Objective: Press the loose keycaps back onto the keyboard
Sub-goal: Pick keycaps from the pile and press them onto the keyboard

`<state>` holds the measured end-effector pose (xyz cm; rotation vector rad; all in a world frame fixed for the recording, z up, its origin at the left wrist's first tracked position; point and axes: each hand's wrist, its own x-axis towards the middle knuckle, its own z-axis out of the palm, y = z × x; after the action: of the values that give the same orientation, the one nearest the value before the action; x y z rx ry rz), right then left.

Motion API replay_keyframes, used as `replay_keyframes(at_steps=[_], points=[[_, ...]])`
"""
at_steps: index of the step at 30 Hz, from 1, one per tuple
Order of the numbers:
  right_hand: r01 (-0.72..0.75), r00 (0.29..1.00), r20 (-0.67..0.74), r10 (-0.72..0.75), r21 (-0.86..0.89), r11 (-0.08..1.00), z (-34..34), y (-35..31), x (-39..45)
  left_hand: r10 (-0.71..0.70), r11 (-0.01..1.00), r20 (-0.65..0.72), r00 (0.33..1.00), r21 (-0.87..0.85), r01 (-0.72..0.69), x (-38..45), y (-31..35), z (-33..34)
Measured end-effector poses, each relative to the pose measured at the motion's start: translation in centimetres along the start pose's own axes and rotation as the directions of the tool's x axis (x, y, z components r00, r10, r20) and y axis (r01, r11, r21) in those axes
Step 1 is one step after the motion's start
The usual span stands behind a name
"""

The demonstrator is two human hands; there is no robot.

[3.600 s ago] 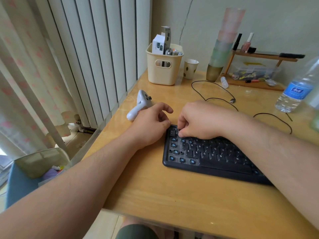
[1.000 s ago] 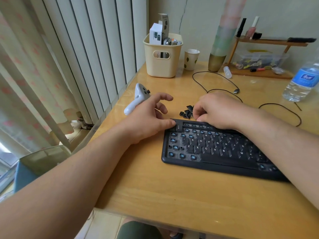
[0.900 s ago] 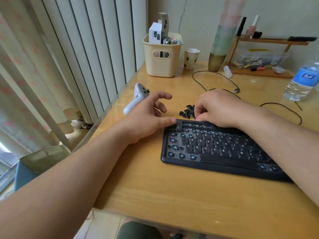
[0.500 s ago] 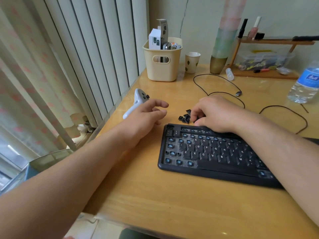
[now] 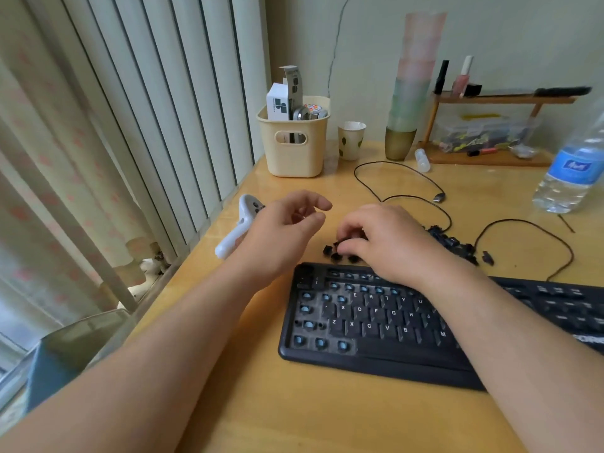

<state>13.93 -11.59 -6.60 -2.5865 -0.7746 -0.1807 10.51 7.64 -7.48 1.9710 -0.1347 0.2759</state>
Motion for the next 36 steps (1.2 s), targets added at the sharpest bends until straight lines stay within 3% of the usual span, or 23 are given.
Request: replay_keyframes(at_steps=[2,4,8,12,21,26,32,36], points=[[-0.023,0.995,-0.092,0.039,0.168,0.986,-0.6,-0.1,-0.6,0.028,0.997,0.053,0.998,0.070,-0.031,-0.5,0.2,-0.2],[-0.004,0.985,-0.166,0.052,0.280,0.960,-0.9,-0.3,-1.4,0.041,0.999,0.123,0.992,0.029,-0.045,-1.0,0.6,-0.3],[0.118,0.923,-0.383,0.021,0.335,0.935,-0.3,-1.0,-2.1,0.035,0.984,0.194,0.980,-0.181,0.001,-1.6,0.9,-0.5],[0.204,0.871,-0.489,-0.040,0.285,0.937,0.2,-1.6,-2.2,0.003,0.943,0.207,0.978,-0.326,0.066,-1.4,0.7,-0.5],[0.185,0.911,-0.412,-0.008,0.390,0.902,-0.2,-1.5,-2.5,-0.048,0.911,0.191,0.980,-0.394,0.121,-1.3,0.2,-0.7],[0.239,0.909,-0.403,-0.108,0.291,0.926,-0.3,-1.4,-2.5,-0.032,0.926,0.211,0.977,-0.362,0.108,-1.4,0.2,-0.8],[0.227,0.923,-0.362,-0.129,0.242,0.943,-0.5,-1.3,-2.5,-0.028,0.933,0.231,0.973,-0.344,0.109,-1.3,0.0,-1.0],[0.200,0.943,-0.284,-0.173,0.069,0.977,-1.5,-1.3,-2.7,-0.020,0.956,0.239,0.971,-0.279,0.089,-1.3,0.1,-1.1]])
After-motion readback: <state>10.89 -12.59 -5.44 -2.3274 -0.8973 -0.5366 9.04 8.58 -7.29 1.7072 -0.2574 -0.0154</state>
